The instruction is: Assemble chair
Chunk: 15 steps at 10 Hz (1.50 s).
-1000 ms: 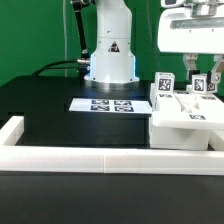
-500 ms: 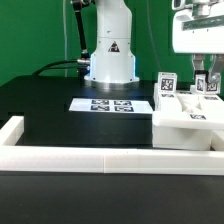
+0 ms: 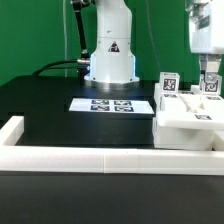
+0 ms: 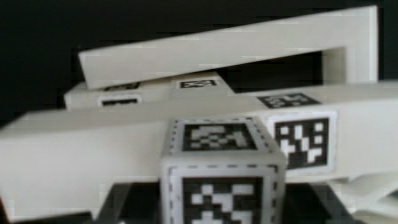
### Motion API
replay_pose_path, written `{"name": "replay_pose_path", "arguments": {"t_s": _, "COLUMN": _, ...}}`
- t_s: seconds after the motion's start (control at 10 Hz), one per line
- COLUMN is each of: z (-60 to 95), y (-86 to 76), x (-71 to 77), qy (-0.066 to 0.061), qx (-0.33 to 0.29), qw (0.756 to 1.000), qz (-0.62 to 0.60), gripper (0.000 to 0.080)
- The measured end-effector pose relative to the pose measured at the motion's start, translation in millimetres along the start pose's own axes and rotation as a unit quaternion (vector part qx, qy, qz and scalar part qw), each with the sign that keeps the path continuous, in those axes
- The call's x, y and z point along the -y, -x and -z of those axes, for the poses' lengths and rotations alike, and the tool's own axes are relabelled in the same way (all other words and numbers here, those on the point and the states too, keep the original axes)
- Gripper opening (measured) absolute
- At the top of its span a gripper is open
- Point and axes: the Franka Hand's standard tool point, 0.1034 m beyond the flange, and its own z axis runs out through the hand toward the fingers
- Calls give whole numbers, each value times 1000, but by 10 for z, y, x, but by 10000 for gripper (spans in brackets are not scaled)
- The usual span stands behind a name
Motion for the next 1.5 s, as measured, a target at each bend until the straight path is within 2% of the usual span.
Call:
{"name": "replay_pose_path", "arguments": {"t_s": 0.4, "z": -1, "y": 32, "x": -12, "qy": 1, "qx": 7, "qw": 997, "qz": -81, "gripper": 288}}
{"name": "replay_pose_path", "arguments": {"t_s": 0.8, "z": 0, "y": 59, "x": -20, "qy": 4, "qx": 19, "qw": 994, "qz": -107, "gripper": 288}}
{"name": "replay_pose_path", "arguments": {"t_s": 0.9, "z": -2, "y": 61, "x": -22, "qy": 4, "qx": 19, "qw": 995, "qz": -95, "gripper": 360}}
{"name": "replay_pose_path", "arguments": {"t_s": 1.0, "z": -4, "y": 62, "x": -24, "qy": 4, "qx": 19, "qw": 996, "qz": -85, "gripper": 360}}
{"name": "replay_pose_path", "arguments": {"t_s": 1.1, "z": -4, "y": 62, "x": -25, "qy": 3, "qx": 19, "qw": 997, "qz": -71, "gripper": 543}}
{"name": "replay_pose_path", "arguments": {"t_s": 1.2, "z": -5, "y": 63, "x": -30, "qy": 6, "qx": 19, "qw": 998, "qz": -65, "gripper": 543}}
{"name": "replay_pose_path", "arguments": {"t_s": 1.3, "z": 4, "y": 75, "x": -38, "qy": 13, "qx": 17, "qw": 1000, "qz": -15, "gripper": 627}}
{"name": "replay_pose_path", "arguments": {"t_s": 1.5, "z": 26, "y": 103, "x": -18, "qy": 12, "qx": 19, "qw": 997, "qz": 72, "gripper": 643}}
